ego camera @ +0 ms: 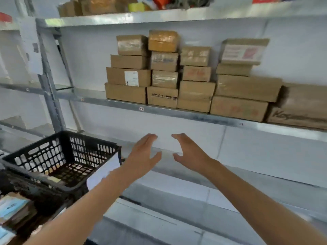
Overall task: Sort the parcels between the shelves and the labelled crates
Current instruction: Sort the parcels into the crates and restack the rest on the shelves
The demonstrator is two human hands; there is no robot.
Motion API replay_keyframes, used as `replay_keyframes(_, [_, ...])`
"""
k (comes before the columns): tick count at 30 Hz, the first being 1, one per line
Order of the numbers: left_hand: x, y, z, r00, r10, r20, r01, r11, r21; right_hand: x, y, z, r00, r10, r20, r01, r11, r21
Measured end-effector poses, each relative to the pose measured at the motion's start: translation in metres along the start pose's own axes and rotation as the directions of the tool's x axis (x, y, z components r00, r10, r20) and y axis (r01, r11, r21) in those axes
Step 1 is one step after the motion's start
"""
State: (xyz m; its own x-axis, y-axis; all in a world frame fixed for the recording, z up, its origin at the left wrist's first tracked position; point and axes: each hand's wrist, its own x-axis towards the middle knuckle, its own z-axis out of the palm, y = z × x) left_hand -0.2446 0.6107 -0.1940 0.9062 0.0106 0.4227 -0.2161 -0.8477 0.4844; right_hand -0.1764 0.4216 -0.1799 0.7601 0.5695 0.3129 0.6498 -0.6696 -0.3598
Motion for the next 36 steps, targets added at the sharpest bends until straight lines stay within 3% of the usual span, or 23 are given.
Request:
replay_keyframes(10, [0.045, 0.151, 0.093, 0.937, 0.324, 0.130, -0.319, 0.946, -0.056, -0.145, 0.104, -0.114, 0.923, 0.311, -0.224, -0.340, 0.935, -0.101])
replay_keyframes(18, [0.086, 0.234, 0.128, 0.862, 0.473, 0.185, -0.462, 0.881, -0.102, -0.199, 0.149, -0.178, 0.831, 0.432, -0.350, -0.507, 0.847, -0.157])
replay_keyframes(24, [0.139, 0.278, 0.138, 0.859, 0.490, 0.151, -0.456, 0.864, -0.213, -0.193, 0.175, -0.224, 0.800, 0.433, -0.415, -0.546, 0.812, -0.205])
replay_keyframes(36, [0.242, 0.303, 0.188, 0.874, 0.484, 0.045, -0.447, 0.837, -0.316, -0.121, 0.264, -0.281, 0.722, 0.491, -0.487, -0.616, 0.777, -0.131])
